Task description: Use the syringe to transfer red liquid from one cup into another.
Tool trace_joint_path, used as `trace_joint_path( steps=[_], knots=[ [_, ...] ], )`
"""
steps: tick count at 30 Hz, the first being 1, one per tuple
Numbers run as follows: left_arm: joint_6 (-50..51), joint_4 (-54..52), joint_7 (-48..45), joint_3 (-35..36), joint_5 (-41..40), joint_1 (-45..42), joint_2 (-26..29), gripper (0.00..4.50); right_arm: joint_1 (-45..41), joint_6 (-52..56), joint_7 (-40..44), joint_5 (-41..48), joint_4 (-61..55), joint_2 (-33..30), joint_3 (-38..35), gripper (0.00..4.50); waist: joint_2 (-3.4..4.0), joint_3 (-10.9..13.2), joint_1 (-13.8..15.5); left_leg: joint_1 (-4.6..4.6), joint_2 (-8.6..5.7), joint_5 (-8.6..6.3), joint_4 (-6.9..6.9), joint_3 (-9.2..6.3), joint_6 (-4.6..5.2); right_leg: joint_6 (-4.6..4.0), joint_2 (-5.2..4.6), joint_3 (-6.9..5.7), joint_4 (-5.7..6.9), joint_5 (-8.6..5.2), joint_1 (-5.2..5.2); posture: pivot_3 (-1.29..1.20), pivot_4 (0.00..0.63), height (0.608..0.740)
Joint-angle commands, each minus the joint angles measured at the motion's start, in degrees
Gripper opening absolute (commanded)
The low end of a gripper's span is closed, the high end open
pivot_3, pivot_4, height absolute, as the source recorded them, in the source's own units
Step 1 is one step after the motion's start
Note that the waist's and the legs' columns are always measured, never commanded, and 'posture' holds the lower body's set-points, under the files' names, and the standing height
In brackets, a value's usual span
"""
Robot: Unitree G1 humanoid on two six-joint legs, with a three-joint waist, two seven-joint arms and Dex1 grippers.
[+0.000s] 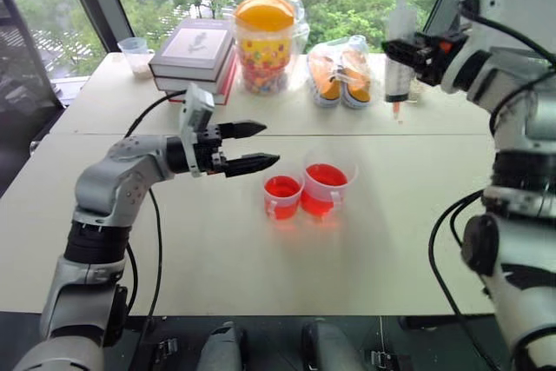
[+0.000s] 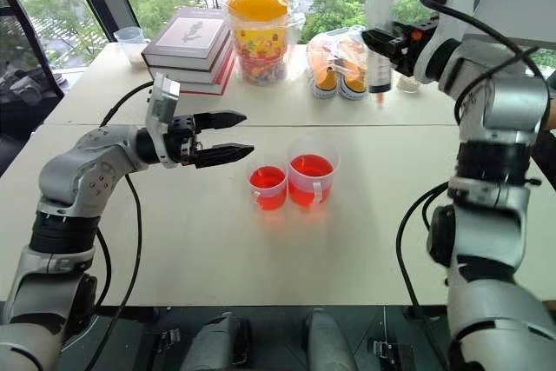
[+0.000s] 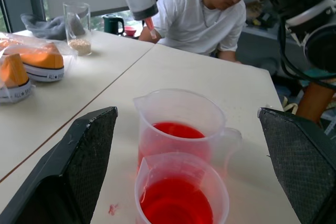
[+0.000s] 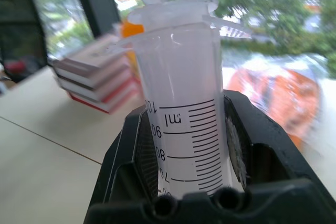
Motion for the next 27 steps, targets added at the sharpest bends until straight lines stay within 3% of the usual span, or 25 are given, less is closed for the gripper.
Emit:
trace_joint_path(
  steps=[1, 4, 9, 15, 27],
  knots=[
    [-0.8, 2.0, -2.4, -0.1, 0.1, -4.3, 0.0, 4.42, 5.6, -1.0, -2.9, 7.6, -16.4, 4.2, -3.9, 1.41, 0.02, 0.0, 0.0, 0.0, -0.02, 0.0, 0.03, 0.06, 0.0, 0.0, -0.04, 0.04, 0.02, 0.0, -0.01, 0.0, 0.15, 0.74],
    [-1.3, 4.7, -3.1, -0.9, 1.0, -7.4, -1.3, 4.42, 12.2, -2.9, -5.2, 12.8, -24.7, 9.2, -4.9, 1.41, 0.01, 0.0, -0.1, 0.01, -0.11, 0.01, 0.14, 0.07, -0.01, 0.01, -0.1, 0.08, 0.05, 0.01, 0.04, 0.0, 0.15, 0.74],
    [-0.3, 5.3, -5.1, -1.1, 0.6, -9.5, -1.8, 4.42, 22.4, -10.0, -7.3, 11.7, -30.4, 14.2, 2.0, 1.41, 0.0, 0.0, -0.3, 0.09, -0.12, 0.02, 0.16, -0.03, -0.01, 0.0, -0.08, 0.06, 0.04, 0.01, 0.17, 0.0, 0.15, 0.74],
    [-1.2, 7.5, -7.4, -2.3, 2.4, -12.7, -2.3, 4.42, 31.9, -22.5, -8.2, 4.1, -26.6, 17.1, 11.2, 1.41, 0.0, 0.0, -0.4, 0.07, -0.1, 0.02, 0.13, -0.1, -0.02, -0.01, 0.01, 0.07, 0.1, 0.0, 0.08, 0.0, 0.15, 0.74],
    [-3.8, 12.2, -11.4, -6.0, 5.2, -18.4, -8.4, 4.42, 36.1, -33.4, -8.4, -0.3, -17.1, 17.0, 15.9, 1.41, -0.01, 0.0, -0.2, 0.06, -0.14, 0.03, 0.15, -0.17, -0.03, -0.01, 0.0, 0.05, 0.06, 0.0, 0.14, 0.0, 0.15, 0.74]
  ],
)
